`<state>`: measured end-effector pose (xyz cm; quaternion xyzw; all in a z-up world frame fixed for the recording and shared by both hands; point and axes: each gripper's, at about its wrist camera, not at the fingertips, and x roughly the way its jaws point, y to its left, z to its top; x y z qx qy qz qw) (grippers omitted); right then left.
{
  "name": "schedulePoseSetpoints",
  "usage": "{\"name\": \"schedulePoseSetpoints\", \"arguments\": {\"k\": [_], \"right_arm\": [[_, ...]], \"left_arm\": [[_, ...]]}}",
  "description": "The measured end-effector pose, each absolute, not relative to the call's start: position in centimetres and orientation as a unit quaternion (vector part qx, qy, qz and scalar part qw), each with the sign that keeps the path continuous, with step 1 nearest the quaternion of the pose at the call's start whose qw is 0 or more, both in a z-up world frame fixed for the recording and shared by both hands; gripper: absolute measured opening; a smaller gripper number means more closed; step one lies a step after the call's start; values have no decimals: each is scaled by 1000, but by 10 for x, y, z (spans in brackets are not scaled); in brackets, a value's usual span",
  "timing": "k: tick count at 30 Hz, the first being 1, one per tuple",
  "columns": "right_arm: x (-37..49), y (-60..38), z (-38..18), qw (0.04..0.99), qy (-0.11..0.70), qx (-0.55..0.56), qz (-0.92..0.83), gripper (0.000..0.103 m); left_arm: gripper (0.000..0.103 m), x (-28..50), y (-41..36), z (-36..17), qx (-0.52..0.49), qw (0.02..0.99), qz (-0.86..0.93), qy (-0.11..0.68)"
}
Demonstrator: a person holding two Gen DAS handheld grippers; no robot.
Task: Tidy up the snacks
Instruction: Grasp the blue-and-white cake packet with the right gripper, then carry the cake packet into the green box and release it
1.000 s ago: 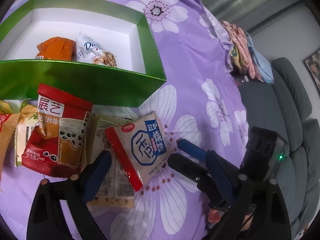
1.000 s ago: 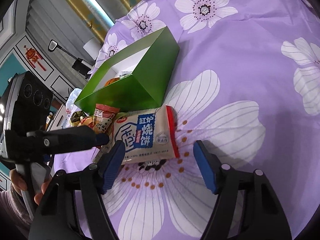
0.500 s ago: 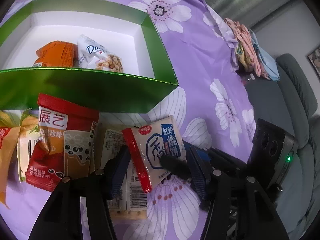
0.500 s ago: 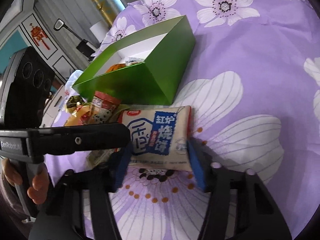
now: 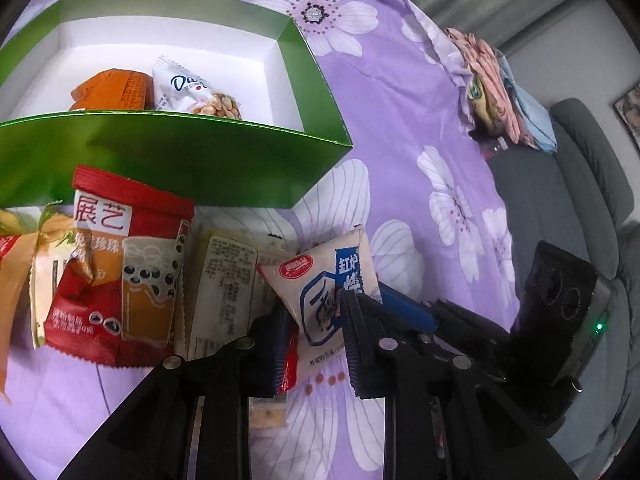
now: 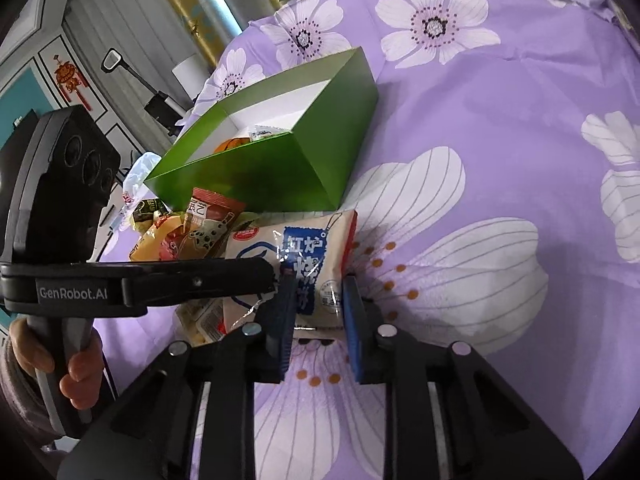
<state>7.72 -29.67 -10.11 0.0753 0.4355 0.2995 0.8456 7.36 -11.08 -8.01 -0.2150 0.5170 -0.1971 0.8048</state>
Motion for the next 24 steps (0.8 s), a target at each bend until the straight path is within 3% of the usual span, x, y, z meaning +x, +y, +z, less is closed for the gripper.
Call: {"name": "schedulePoseSetpoints", "arguments": {"k": [11,24], "right_arm": [[62,-283,-47,874,379,53,301,17],[105,-226,2,881,332,22,337,17]], "left_arm": [[24,64,-92,-28,-211,838,-205,459],[24,98,-38,10,-207,871,-167,413]]}}
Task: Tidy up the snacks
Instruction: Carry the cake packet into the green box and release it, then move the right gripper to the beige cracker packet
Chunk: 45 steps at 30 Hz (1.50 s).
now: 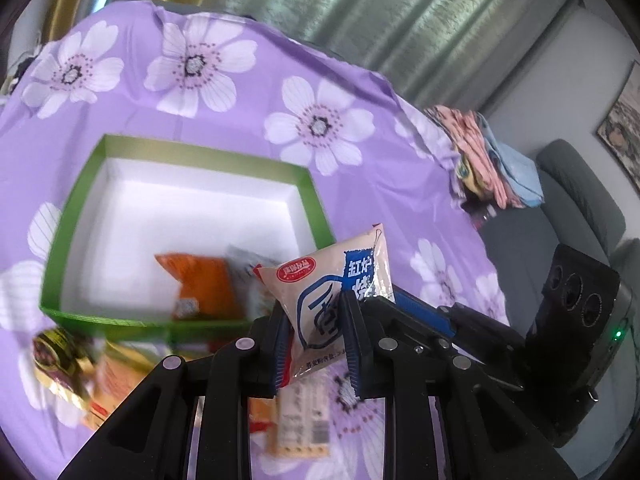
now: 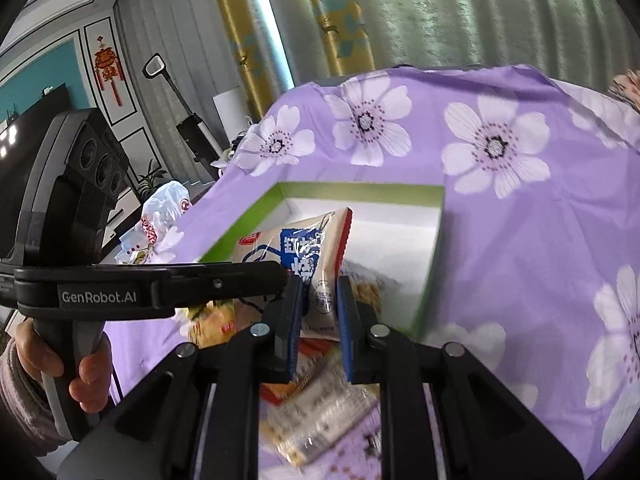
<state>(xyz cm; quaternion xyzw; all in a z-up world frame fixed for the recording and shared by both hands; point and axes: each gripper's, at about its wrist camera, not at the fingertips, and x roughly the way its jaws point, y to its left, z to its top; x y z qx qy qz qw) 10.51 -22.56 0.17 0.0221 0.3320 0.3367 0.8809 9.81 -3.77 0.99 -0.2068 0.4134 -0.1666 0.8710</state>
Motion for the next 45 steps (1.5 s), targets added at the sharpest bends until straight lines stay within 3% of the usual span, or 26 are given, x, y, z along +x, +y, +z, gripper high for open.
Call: {"name": "schedulePoseSetpoints", "arguments": {"k": [12,17,18,19,21,29,33,36,40,45], "right_arm": [[153,-189,-26,868,369,26,332,18],[165,-181,-39,868,383,28,315,29],[167,-181,-41,871,384,26,306,36],[169,-182,-43,873,385,27,299,42],[169,-187,-44,874,386,37,293,48],[151,-205,-33,885,377,31,270,58],[133,-212,-25,895,368,19,253,70],[116,-216,-16,904,357,7,235,84],[96,-224,-8,915,346,-6,209,94],[74,-233,-1,922,341,-14,185,97]], "left_arm": [[24,141,-10,-22,-213,862,-130,442],[24,152,-7,-34,-212,859,-114,452],[34,154,-6,-36,-209,858,-105,457],[53,154,-4,-38,-208,858,-97,460],[80,153,0,-39,-210,860,-88,456],[84,135,14,-25,-217,870,-74,437],[95,120,11,-13,-207,878,-76,426],[96,108,6,-5,-193,884,-78,419],[99,92,0,3,-178,889,-84,413],[99,73,-6,8,-176,890,-96,409]]}}
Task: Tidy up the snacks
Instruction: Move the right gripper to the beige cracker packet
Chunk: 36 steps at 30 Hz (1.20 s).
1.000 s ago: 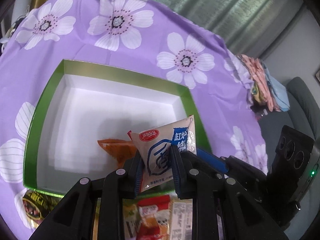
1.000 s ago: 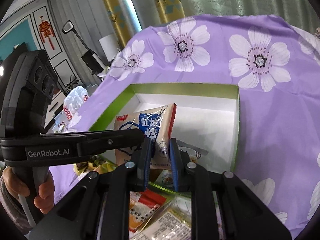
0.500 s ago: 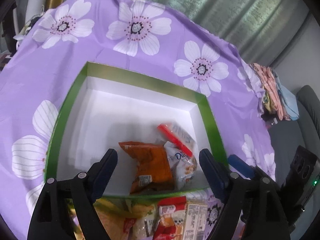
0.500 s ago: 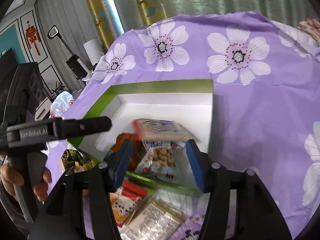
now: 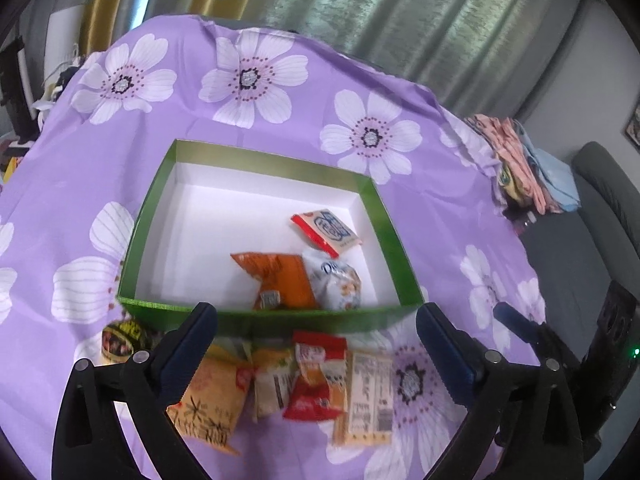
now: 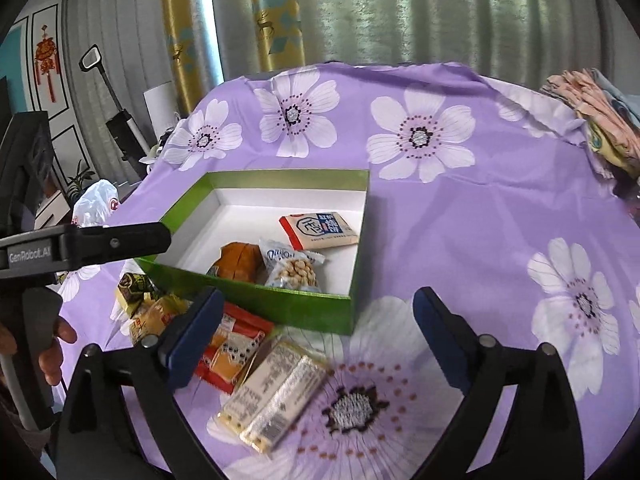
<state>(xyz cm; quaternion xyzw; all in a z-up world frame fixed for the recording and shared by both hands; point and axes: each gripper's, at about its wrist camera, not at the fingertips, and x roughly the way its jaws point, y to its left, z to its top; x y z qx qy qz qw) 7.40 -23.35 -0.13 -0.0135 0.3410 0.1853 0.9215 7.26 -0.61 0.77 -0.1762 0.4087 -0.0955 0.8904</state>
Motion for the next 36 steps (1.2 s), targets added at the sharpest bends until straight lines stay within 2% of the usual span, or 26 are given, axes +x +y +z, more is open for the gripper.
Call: {"name": "schedulePoseSetpoints", "arguments": {"k": [22,36], "right_arm": [[11,-240,4,923,339,-16,184,100],[-1,-241,-33,899,383,-2,211,100]], "left_arm": [[100,13,-33,0,-175,879,-128,424],[100,4,-52,-36,-164,859,-151,462]]}}
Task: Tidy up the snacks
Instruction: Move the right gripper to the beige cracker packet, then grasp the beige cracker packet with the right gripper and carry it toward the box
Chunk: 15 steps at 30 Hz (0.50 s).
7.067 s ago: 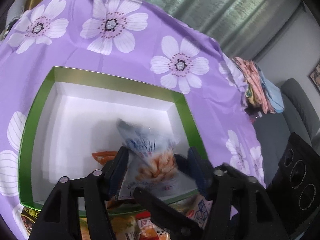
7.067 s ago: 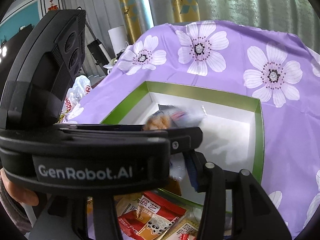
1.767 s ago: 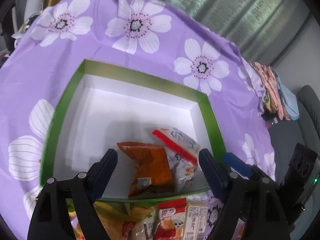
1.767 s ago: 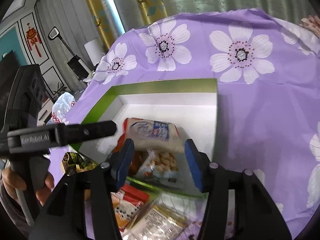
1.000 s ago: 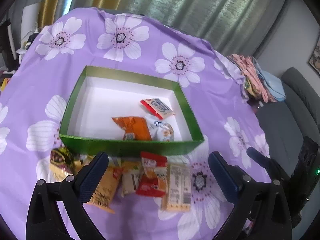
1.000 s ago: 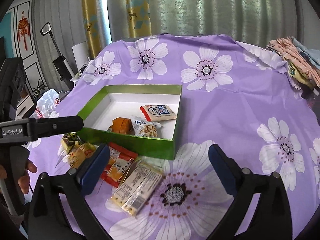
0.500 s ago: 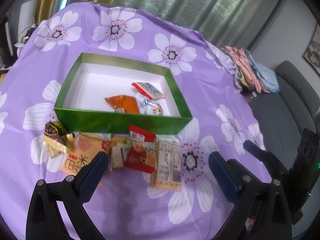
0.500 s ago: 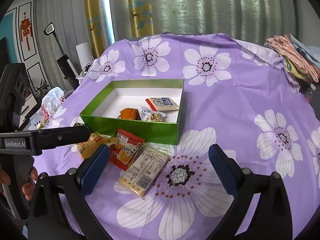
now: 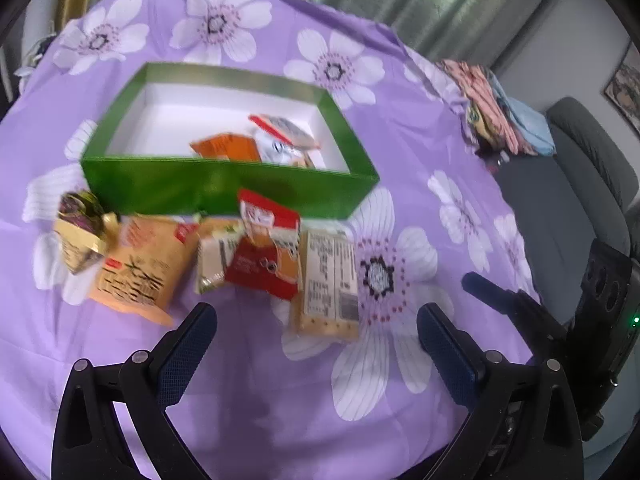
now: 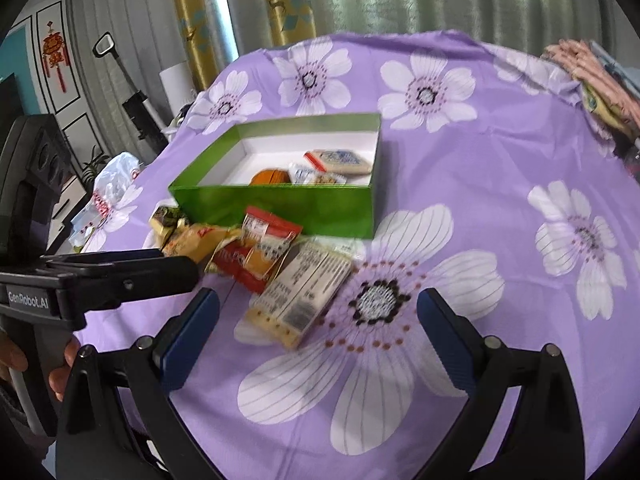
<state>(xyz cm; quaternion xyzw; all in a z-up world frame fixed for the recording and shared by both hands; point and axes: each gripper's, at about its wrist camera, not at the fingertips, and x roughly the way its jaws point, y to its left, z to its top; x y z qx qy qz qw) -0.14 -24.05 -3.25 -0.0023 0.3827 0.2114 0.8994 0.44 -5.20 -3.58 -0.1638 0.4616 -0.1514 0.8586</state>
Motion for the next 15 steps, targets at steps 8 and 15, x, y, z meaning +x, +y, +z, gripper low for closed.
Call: {"name": "schedulePoseSetpoints", "arguments": {"k": [8,15], "right_arm": [[-1,-238,-70,877,420,0,234,98],[11,-228,-85,864,432,1,258,90]], "left_arm": [[100,12,-66,-65,-155,843,-168,487],[95,29,-74,-79,-159,834,-175,499]]}}
